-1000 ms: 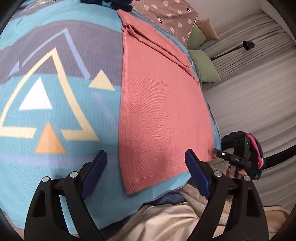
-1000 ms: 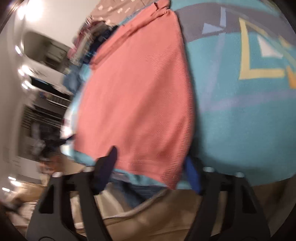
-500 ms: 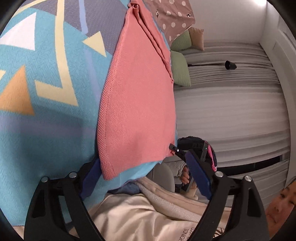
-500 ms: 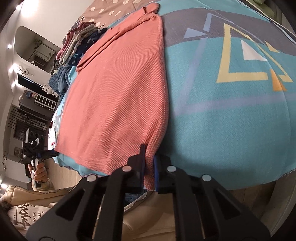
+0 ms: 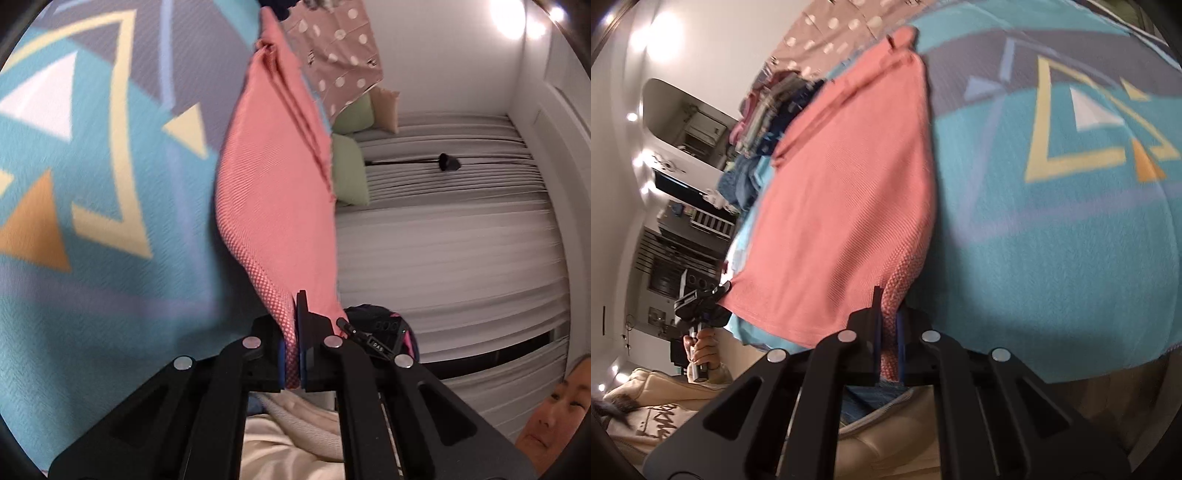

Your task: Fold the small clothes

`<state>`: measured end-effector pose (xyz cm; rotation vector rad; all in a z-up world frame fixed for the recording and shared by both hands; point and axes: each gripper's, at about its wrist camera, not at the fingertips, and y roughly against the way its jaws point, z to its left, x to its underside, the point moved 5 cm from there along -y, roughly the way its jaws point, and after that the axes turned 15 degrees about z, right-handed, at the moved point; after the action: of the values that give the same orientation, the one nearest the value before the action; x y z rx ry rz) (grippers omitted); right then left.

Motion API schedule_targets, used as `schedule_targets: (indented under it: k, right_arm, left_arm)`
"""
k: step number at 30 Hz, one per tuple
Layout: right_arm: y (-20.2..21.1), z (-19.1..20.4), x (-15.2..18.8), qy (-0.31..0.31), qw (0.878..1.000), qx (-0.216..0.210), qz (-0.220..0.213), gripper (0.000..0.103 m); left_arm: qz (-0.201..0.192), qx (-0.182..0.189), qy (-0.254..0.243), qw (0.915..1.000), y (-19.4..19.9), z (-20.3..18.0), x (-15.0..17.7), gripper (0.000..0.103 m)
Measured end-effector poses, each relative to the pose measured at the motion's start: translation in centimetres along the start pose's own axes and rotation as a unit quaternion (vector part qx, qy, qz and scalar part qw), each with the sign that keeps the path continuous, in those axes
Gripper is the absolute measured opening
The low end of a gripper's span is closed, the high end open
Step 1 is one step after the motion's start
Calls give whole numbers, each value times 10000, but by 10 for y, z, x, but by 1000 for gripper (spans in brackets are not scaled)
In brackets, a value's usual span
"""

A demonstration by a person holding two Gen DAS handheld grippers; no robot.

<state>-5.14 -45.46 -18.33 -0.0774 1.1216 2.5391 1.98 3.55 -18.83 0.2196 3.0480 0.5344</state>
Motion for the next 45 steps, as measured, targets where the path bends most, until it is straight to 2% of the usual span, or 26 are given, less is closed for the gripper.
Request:
schedule_targets:
  k: [2,7,9,15,19,26,31,34,38,42,43,44,45]
  right_arm:
    - [10,6,-8,63,9997,-174,-127,5]
    - [29,31,-41,375,9982,-300,-355,5]
    - [36,44,-60,510,9969,-428,-428,5]
    - [54,78,-123,969,9915,-414,-767,5]
    - [62,96,-184,1211,9878,-301,-935,5]
    - [63,96,-275,1134,9870,-404,-1060,5]
    - [48,88,-329,1000,9897,-380,-954,5]
    - [32,74,-354,847,9922,-366,-844,5]
    - [6,47,-382,507,9959,-408,-633,5]
    - [-26,18,-402,151,9988,-316,-331,5]
    - [-35,10,-406,39,9992,-330,-242,5]
    - [-44,4,-409,-45,9993,-359,-137,5]
    - [-52,-1,-412,-127,9992,-378,-39,6]
  left_arm:
    - [-53,-2,-111,9999,3,-11,-3,4]
    - [-254,94,-271,9993,10,-34,-22,4]
    - [-344,30,-367,9987,15,-45,-32,4]
    - [-662,-204,-839,9941,34,-81,-72,4]
    - [-817,-323,-1019,9909,39,-104,-117,4]
    - [-1108,-562,-1184,9852,48,-132,-207,4]
    - [-1221,-735,-1176,9828,47,-135,-264,4]
    - [-1140,-806,-1083,9843,38,-131,-295,4]
    - [-1041,-911,-789,9872,24,-109,-329,4]
    - [-913,-1049,-337,9897,9,-72,-354,6]
    - [-879,-1086,-252,9899,6,-63,-357,10]
    - [-870,-1219,-208,9885,3,-57,-360,20]
    - [-874,-1479,-277,9848,1,-53,-362,26]
